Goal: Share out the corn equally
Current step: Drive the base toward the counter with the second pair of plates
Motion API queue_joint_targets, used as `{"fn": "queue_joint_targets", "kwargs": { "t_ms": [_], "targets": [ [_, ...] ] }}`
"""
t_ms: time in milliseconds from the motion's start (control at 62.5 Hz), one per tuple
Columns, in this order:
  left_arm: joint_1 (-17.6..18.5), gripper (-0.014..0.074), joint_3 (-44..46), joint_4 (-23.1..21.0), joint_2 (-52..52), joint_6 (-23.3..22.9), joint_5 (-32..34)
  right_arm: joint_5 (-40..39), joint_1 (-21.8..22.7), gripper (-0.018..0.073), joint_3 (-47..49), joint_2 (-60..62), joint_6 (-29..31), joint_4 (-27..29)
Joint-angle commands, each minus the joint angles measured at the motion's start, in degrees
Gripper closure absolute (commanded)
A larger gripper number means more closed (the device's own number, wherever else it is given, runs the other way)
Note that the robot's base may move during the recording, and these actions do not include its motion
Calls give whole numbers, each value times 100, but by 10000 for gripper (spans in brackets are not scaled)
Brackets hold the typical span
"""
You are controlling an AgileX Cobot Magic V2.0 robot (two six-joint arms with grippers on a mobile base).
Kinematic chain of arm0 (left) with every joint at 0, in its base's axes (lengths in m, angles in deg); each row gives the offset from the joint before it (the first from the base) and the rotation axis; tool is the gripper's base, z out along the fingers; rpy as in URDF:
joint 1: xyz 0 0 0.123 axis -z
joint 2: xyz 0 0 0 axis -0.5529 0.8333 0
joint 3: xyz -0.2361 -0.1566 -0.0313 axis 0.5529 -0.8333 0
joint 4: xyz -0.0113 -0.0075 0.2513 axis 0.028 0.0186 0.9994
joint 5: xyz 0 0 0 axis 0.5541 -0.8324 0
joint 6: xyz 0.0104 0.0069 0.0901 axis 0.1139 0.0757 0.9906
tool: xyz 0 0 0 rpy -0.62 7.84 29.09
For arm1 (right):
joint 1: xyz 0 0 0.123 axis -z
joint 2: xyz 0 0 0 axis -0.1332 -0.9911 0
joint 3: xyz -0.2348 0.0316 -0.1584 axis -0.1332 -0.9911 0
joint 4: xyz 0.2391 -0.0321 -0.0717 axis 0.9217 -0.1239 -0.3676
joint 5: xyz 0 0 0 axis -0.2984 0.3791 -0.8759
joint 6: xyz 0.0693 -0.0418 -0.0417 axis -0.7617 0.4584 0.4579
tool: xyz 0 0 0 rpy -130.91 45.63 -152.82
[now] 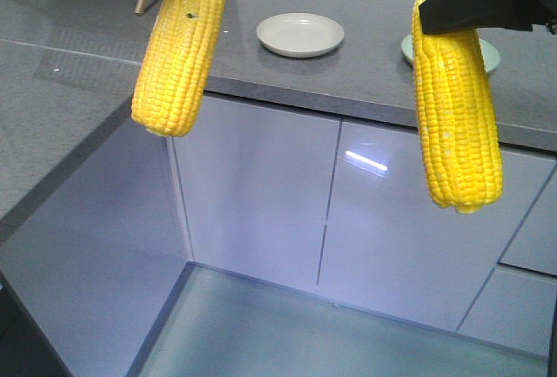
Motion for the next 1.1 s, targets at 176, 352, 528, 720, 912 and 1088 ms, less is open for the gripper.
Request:
{"fn": "queue_joint_targets", "kwargs": {
  "t_ms": [176, 352, 528, 720, 912, 1088],
  "targets": [
    [-7, 603, 115, -186, -234, -36, 150, -203, 37, 561, 153, 116, 31, 216],
    [-7, 603, 115, -186, -234, -36, 150, -203, 37, 561, 153, 116, 31, 216],
    [-7, 603, 115, -186, -234, -36, 150, -203, 37, 561, 153, 116, 31, 216],
    [-7, 603, 115, -186, -234, -36, 150, -203, 37, 561, 153, 116, 31, 216],
    [-7, 603, 115, -186, -234, -36, 150, -203, 37, 561, 153, 116, 31, 216],
    [-7, 603, 115, -186, -234, -36, 150, -203, 37, 561, 153, 116, 31, 216]
  ]
}}
